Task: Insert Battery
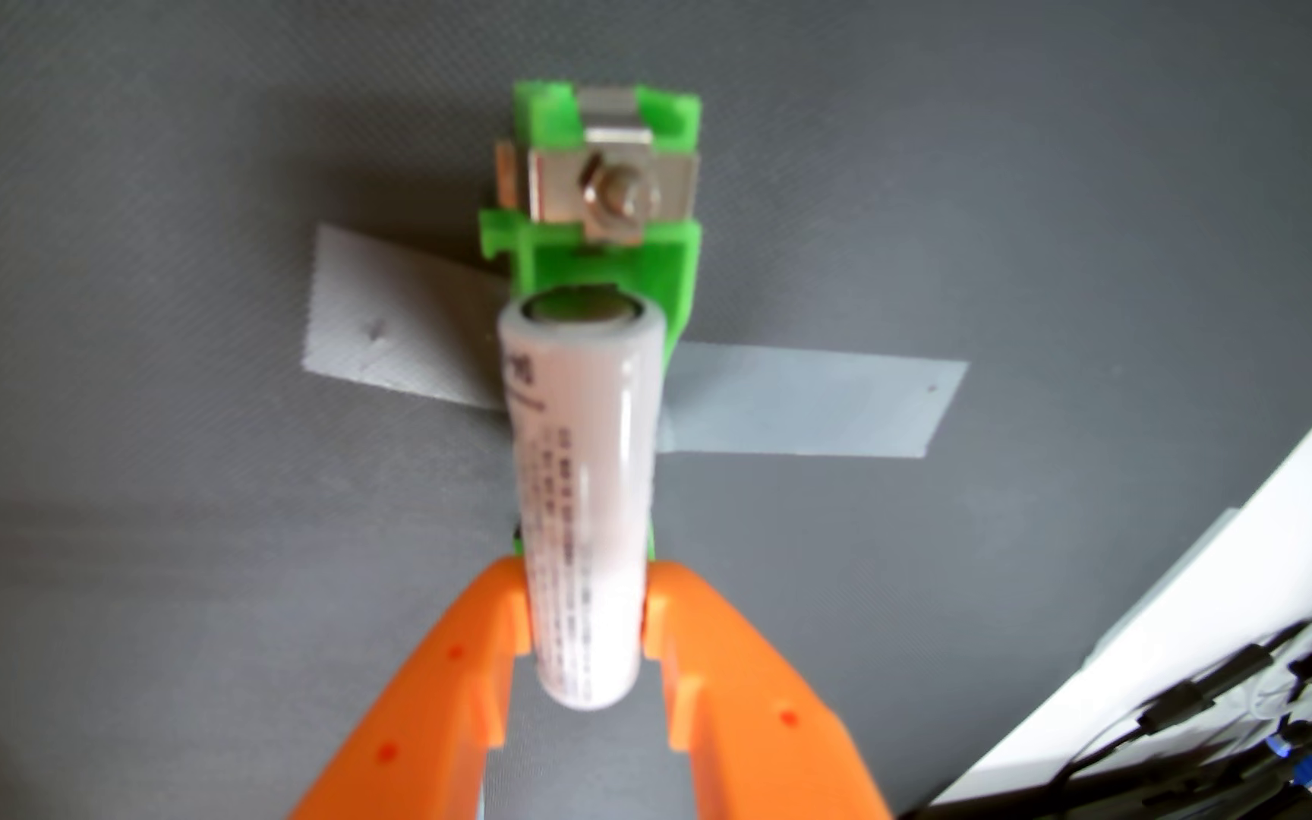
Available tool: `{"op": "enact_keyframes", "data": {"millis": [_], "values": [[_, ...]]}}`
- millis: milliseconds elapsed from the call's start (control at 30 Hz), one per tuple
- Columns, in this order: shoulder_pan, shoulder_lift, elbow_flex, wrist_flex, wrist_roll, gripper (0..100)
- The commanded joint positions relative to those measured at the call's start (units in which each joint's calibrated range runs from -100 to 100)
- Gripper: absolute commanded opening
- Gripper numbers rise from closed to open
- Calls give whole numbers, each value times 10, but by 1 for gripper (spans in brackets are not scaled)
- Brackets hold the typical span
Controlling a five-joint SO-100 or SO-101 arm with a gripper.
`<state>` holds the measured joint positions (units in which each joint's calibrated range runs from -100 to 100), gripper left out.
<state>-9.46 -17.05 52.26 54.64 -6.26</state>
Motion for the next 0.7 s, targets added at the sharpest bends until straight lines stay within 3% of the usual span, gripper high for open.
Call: {"op": "enact_keyframes", "data": {"millis": [0, 667], "values": [[4, -2, -6, -4, -1, 1], [4, -1, -3, -4, -1, 5]]}}
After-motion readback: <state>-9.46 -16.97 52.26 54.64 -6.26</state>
